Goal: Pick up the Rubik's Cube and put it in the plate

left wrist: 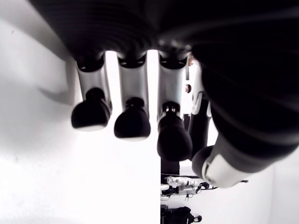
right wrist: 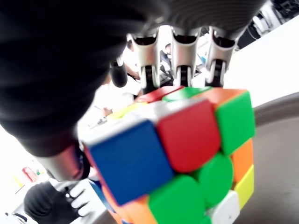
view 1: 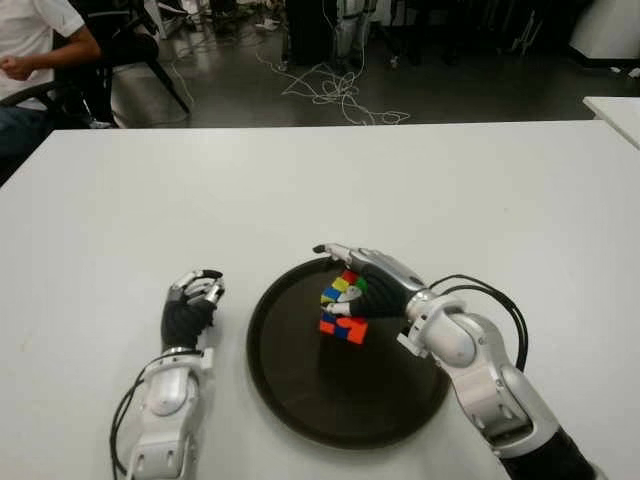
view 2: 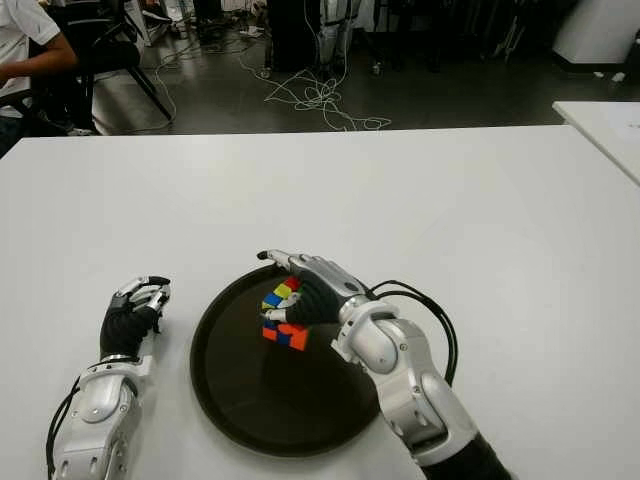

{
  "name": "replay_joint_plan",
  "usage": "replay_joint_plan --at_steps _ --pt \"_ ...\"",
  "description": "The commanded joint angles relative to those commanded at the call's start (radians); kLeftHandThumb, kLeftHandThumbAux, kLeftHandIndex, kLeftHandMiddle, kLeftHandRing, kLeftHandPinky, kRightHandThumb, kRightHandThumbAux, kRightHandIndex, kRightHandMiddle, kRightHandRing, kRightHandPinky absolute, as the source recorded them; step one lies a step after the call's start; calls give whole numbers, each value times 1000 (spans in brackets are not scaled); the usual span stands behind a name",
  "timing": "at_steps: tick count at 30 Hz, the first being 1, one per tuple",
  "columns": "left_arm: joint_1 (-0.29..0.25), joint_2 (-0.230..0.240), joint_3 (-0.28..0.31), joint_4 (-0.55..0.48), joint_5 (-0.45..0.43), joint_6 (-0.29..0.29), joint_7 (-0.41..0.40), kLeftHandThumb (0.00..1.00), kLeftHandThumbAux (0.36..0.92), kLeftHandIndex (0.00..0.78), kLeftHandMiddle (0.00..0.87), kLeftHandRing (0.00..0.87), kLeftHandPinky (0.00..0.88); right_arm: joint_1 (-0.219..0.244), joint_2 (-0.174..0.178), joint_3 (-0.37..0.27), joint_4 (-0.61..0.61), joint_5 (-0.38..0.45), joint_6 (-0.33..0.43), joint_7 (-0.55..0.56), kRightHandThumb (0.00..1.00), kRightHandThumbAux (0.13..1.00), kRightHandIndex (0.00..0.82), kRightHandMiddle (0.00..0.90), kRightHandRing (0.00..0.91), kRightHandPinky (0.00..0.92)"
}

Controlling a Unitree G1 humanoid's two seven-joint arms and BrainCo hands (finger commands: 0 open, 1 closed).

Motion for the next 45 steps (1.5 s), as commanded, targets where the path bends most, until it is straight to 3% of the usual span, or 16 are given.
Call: replay_joint_plan --at_steps 13,17,40,45 --pt "-4 -13 10 4 -12 -5 10 710 705 443 813 820 812 -1 1 -3 8 15 0 -1 0 730 87 263 259 213" --pt "-3 -14 7 -1 -5 -4 15 710 705 443 815 822 817 -2 -2 -2 4 10 2 -7 0 731 87 285 268 233" --pt "-2 -17 -1 -14 2 12 39 710 705 444 808 821 820 -10 -12 0 -7 8 11 6 0 779 114 202 212 165" --pt "-4 -17 -1 -13 2 18 42 711 704 444 812 823 817 -12 -8 -1 -9 10 28 13 0 767 108 220 228 181"
